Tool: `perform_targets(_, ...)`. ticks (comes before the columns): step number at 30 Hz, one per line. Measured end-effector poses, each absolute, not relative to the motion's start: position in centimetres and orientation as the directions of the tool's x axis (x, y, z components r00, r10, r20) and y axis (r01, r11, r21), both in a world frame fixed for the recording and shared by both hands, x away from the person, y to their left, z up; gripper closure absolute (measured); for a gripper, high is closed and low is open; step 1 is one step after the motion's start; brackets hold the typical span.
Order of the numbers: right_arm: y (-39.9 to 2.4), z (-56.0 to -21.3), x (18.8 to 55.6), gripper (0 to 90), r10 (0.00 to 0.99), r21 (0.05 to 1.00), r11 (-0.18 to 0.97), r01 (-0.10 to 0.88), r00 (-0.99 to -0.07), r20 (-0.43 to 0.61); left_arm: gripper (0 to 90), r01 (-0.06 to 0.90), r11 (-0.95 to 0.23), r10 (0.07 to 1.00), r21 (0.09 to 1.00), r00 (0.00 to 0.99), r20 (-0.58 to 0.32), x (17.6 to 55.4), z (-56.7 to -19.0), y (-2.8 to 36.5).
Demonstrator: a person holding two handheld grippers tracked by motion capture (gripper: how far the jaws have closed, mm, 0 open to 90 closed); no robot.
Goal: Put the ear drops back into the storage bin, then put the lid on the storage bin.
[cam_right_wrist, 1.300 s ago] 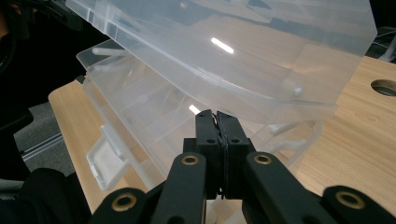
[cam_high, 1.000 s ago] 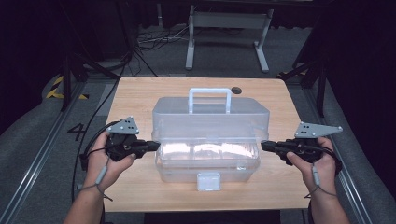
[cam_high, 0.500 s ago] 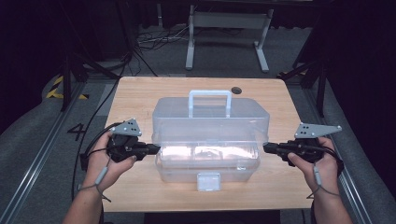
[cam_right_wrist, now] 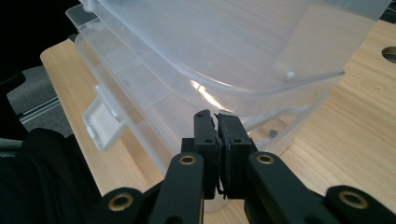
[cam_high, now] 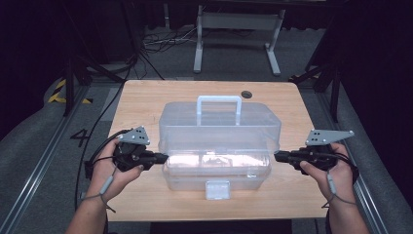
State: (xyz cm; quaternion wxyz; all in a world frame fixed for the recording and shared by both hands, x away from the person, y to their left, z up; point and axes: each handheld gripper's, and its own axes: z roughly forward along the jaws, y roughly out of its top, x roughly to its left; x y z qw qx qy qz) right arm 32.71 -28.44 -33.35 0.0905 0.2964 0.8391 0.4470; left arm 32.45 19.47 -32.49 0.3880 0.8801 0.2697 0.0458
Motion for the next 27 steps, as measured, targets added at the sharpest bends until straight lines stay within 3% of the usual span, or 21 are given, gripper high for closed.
perform_targets(27,-28.21,-33.88,32.77,87.2,0.557,0.740,0.502,0.447,-0.822,0.119,88.7,0.484,-0.604,0.509,0.634,0.845,-0.160,32.29,-32.92,19.61)
